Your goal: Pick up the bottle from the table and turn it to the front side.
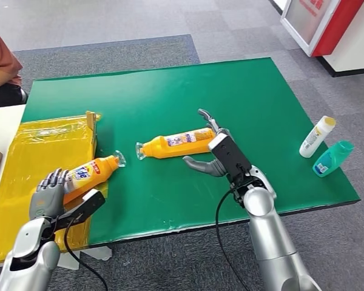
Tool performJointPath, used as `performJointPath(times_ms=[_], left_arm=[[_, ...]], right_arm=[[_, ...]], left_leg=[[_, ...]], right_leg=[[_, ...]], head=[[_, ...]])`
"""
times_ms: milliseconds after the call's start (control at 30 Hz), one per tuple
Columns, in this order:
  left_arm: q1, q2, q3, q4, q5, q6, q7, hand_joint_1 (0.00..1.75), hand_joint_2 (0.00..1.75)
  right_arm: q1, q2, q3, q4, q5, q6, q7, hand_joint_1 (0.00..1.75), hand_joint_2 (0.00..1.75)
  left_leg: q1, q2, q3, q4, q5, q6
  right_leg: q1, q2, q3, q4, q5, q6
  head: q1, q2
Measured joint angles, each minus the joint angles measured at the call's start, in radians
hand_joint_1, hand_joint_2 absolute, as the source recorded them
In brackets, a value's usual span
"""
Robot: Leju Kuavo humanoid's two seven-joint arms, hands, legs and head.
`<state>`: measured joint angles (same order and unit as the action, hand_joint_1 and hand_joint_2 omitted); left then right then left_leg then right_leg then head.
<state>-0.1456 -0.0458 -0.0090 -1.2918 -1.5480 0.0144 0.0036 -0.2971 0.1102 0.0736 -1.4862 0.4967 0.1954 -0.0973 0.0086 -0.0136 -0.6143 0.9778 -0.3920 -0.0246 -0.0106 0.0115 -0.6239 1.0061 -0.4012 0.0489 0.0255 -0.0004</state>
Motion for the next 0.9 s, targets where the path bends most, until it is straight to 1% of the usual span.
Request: performJointPath(times_ms=[133,267,333,467,600,667,733,800,867,900], left_arm=[[0.014,-0.033,0.014,-0.032,0.016,0.0,-0.02,0.0,1.75],[0.033,-0.059,0.026,-0.07,0.079,0.004,-0.052,0.0,1.75],[0.042,-0.078,0.039,-0.095,0.159,0.003,-0.079,0.0,1.75],[0.056,-0.136,0.069,-0.169,0.371,0.011,-0.14,0.0,1.75],[0.058,-0.182,0.088,-0.259,0.474,0.051,-0.161,0.0,1.75],[0.06,-0.201,0.106,-0.307,0.566,0.053,-0.181,0.0,1.75],[0.068,-0.22,0.129,-0.361,0.712,0.034,-0.214,0.0,1.75],[0.088,-0.234,0.152,-0.416,0.857,-0.011,-0.244,0.0,1.75],[0.119,-0.241,0.168,-0.463,0.951,-0.068,-0.267,0.0,1.75],[0.128,-0.242,0.172,-0.474,0.972,-0.083,-0.274,0.0,1.75]], right_arm=[[0.009,0.0,0.0,-0.004,0.0,-0.001,0.0,0.0,1.75],[0.022,0.0,-0.001,-0.015,0.002,-0.002,0.0,0.0,1.75],[0.029,-0.001,-0.001,-0.023,0.003,-0.002,0.0,0.0,1.75],[0.046,0.0,-0.001,-0.045,0.004,-0.002,0.002,0.0,1.75],[0.067,0.008,-0.001,-0.071,0.014,0.002,0.006,0.0,1.75],[0.082,0.014,-0.001,-0.087,0.023,0.003,0.008,0.0,1.75],[0.101,0.018,0.0,-0.108,0.034,0.005,0.011,0.0,1.75],[0.126,0.019,0.004,-0.13,0.047,0.008,0.012,0.0,1.75],[0.148,0.019,0.012,-0.146,0.051,0.012,0.005,0.0,1.75],[0.154,0.019,0.014,-0.149,0.051,0.013,0.003,0.0,1.75]], left_leg=[[0.0,0.0,0.0,0.0,0.0,0.0],[0.0,0.0,0.0,0.0,0.0,0.0],[0.0,0.0,0.0,0.0,0.0,0.0],[0.0,0.0,-0.001,0.0,0.0,0.0],[0.0,0.0,-0.001,0.0,0.0,0.0],[0.0,0.0,-0.001,0.0,0.0,0.0],[0.0,0.0,-0.001,0.0,0.0,0.0],[0.0,0.0,-0.001,0.0,0.0,0.0],[0.0,0.0,-0.001,0.0,-0.001,0.0],[0.0,0.0,-0.001,0.0,-0.001,0.0]], right_leg=[[0.0,0.0,0.0,0.0,0.0,0.0],[0.0,0.0,0.0,0.0,0.0,0.0],[0.0,0.0,-0.001,0.0,0.0,0.0],[0.0,0.0,0.0,0.0,0.0,0.0],[0.0,0.0,0.0,0.0,0.0,0.001],[0.0,0.0,0.0,0.0,0.0,0.001],[0.0,0.0,0.0,0.0,0.0,0.0],[0.0,0.0,-0.001,0.0,0.0,0.0],[0.0,0.0,-0.001,0.0,0.0,0.0],[0.0,0.0,-0.001,0.0,-0.001,0.0]], head=[[0.0,0.0],[0.0,0.0],[0.0,0.0],[0.0,0.0],[0.0,0.0],[0.0,0.0],[0.0,0.0],[0.0,0.0],[0.0,0.0],[0.0,0.0]])
